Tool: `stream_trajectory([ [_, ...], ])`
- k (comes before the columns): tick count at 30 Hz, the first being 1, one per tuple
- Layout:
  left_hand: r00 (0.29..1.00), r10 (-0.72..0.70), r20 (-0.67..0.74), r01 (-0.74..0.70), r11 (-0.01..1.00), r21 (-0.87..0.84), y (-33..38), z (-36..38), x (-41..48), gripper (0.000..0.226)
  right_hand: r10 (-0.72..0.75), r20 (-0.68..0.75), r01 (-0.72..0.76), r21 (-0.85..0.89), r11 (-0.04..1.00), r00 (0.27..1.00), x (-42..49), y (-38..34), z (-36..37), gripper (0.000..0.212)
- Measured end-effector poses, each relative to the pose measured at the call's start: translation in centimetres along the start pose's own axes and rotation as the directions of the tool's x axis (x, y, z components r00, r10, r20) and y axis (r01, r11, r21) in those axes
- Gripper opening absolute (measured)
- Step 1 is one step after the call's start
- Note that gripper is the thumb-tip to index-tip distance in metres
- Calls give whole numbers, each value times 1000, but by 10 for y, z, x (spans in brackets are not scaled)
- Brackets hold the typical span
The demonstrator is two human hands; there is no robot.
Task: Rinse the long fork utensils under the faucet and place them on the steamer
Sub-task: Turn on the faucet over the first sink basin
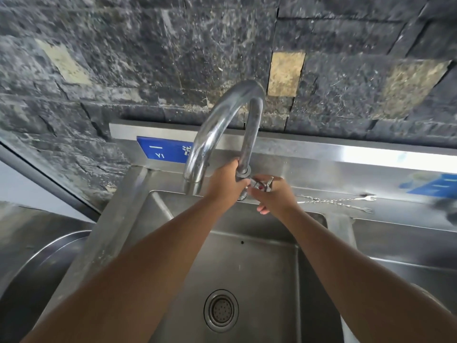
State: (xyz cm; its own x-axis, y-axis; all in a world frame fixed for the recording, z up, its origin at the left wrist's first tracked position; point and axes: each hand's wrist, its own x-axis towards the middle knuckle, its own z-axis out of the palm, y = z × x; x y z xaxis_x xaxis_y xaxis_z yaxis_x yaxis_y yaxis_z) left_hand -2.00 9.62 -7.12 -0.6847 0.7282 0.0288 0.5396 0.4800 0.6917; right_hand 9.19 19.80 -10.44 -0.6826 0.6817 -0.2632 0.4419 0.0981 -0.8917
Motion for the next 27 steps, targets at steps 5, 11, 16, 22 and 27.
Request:
stream_trajectory([
  [5, 1000, 10, -24, -9, 999, 46, 0, 4, 3, 33, -65, -47, 66, 10, 998, 997, -1, 3, 3, 17],
  [11, 1000, 7, -12, -6, 999, 37, 1, 4, 3, 35, -95, -56, 96, 22, 995, 994, -2, 3, 3, 19],
  [16, 1000, -21, 7, 21, 1000, -5, 3, 3, 4, 33, -116, -60, 118, 32, 992, 991, -4, 5, 3, 27],
  [22, 1000, -11, 7, 11, 1000, 8, 4, 1, 4, 32, -127, -51, 131, 82, 988, 991, -5, 9, 3, 26],
  [27, 1000, -21, 1, 21, 1000, 21, 5, 2, 5, 31, -147, -43, 150, 85, 985, 988, -4, 10, 2, 34],
])
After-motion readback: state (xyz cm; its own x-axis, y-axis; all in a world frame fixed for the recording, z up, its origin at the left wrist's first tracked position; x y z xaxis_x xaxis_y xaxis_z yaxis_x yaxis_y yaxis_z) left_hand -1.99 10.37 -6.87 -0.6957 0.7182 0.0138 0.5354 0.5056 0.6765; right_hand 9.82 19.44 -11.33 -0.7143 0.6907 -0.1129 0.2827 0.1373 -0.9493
